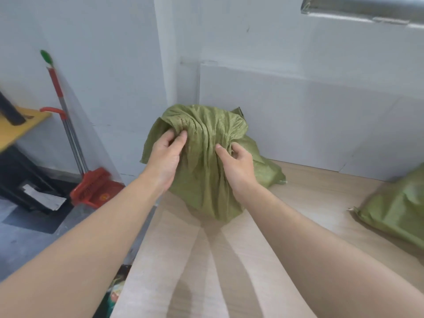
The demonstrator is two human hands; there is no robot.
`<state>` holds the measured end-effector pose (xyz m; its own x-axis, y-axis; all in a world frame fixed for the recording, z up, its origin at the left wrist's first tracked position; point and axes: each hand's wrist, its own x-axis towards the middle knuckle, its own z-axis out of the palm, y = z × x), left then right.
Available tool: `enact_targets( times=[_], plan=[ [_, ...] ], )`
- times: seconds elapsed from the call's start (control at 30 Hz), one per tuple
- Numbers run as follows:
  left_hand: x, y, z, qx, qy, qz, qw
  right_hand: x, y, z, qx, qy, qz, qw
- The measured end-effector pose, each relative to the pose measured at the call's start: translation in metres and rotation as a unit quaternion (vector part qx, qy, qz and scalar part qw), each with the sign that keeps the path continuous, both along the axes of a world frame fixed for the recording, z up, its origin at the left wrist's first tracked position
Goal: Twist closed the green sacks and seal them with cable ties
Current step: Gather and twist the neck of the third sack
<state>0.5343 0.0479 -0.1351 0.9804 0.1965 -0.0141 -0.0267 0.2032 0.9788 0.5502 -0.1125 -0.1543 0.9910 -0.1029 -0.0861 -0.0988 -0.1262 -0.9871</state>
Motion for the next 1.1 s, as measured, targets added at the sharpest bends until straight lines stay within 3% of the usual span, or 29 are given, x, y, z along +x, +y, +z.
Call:
enact_targets(
  times=[0.13, 0.23, 0.67, 1.1],
  plan=[
    [-0.019, -0.008, 0.041, 0.044, -0.048, -0.004, 0.998, -0.021, -0.016, 0.047, 0.072, -0.007, -0.075, 0.995],
    [-0.037, -0.013, 0.069, 0.024, -0.065, -0.001, 0.998, -0.041, -0.029, 0.074, 0.096, 0.0, -0.112, 0.989],
    [-0.158, -0.016, 0.134, -0.1, -0.019, -0.031, 0.994, -0.166, -0.071, 0.161, 0.141, -0.014, -0.049, 0.989],
    [-0.294, -0.054, 0.198, -0.151, -0.096, 0.062, 0.982, -0.309, -0.136, 0.259, 0.146, -0.091, -0.032, 0.985]
  ],
)
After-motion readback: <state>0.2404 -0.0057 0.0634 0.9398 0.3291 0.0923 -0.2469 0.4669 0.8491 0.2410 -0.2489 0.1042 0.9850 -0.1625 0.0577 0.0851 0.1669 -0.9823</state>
